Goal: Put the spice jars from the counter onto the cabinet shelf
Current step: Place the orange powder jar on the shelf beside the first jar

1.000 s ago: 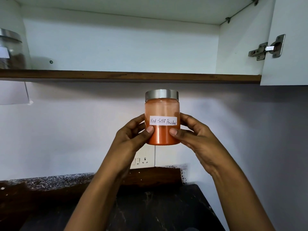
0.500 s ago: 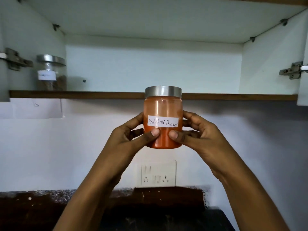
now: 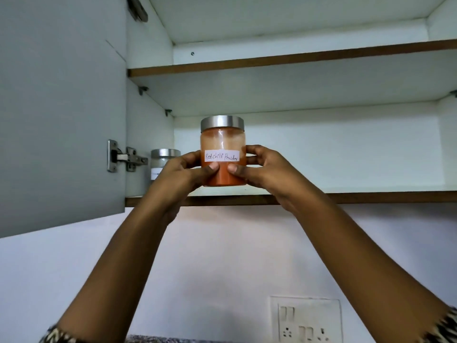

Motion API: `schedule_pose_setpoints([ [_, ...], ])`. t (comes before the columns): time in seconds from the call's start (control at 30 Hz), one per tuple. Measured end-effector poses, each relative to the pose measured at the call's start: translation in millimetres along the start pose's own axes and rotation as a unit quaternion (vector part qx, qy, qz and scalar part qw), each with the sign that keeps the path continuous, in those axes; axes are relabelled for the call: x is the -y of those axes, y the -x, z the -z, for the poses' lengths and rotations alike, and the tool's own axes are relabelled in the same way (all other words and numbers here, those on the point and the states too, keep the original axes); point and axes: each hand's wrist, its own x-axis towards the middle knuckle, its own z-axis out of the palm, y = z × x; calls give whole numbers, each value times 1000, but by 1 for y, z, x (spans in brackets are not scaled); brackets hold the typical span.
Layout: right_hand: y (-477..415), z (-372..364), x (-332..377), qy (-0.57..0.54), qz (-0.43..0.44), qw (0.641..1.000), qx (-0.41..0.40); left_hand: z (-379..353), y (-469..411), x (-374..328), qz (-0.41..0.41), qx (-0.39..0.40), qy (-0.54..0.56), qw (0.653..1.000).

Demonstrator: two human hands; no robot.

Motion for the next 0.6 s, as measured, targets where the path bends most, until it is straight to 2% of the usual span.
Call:
schedule_pose_setpoints([
  [0.33,-81,-51,-36,62,-135,988,34,50,-72,41,143,0,-123,982],
  [0.6,-107,-68,-45,123,-178,975,53,53,-95,52,157,-32,-242,957],
])
